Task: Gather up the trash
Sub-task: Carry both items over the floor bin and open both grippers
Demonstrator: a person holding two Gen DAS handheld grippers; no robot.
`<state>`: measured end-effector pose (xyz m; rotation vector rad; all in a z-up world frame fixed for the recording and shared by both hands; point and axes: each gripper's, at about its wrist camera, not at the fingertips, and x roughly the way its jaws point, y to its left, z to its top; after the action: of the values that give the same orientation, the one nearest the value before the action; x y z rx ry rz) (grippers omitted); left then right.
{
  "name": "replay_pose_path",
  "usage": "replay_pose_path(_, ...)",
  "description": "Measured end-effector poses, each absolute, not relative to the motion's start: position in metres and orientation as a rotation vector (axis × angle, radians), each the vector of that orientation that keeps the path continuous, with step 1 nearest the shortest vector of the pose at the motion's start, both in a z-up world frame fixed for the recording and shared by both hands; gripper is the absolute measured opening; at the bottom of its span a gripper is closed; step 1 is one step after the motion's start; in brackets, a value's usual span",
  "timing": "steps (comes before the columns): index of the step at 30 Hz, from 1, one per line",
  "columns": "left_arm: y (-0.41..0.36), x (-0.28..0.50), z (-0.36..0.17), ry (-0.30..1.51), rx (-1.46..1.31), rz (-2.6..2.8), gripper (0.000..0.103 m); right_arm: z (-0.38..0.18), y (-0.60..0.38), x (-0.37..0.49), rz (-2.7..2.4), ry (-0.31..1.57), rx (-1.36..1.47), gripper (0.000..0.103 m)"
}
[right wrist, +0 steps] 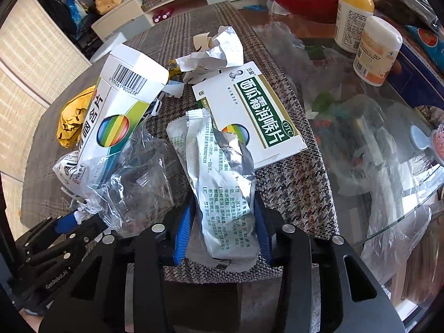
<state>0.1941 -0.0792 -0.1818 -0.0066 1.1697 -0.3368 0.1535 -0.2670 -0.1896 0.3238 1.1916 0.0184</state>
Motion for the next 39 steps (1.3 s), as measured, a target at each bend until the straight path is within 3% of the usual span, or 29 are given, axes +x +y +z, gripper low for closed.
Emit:
replay_pose_path(4, -0.087, 0.190, -0.180, 1.162, 0.025, -0.344, 0.023, -0.182, -0.264, 0.151, 0.027, 1.167, 0.315, 0.031)
replay_pose_path(7, -0.084, 0.184, -0.177, 1.155, 0.032, -0.349, 0.020, -0.172, -0.261, 0.147, 0.025, 1.145, 0.301, 0.030)
replay_pose_path(17, -0.064, 0.148, -0.137, 1.061, 0.022, -0.335, 0.018, -0.132, -0.264, 0.115, 0.000, 1.054, 0.237, 0.028)
replay_pose_path(26, -0.036, 0.057, -0.105, 0.952, 0.008, -0.335, 0.018, -0.105, -0.245, 0.034, 0.052, 0.965, 0.220, 0.029)
replay_pose_path(33, -0.030, 0.001, -0.133, 0.978, -0.020, -0.354, 0.019, -0.148, -0.217, -0.023, 0.137, 1.012, 0.259, 0.029)
replay_pose_path(39, -0.032, -0.016, -0.199, 1.089, -0.045, -0.362, 0.019, -0.208, -0.199, -0.030, 0.151, 1.131, 0.279, 0.029)
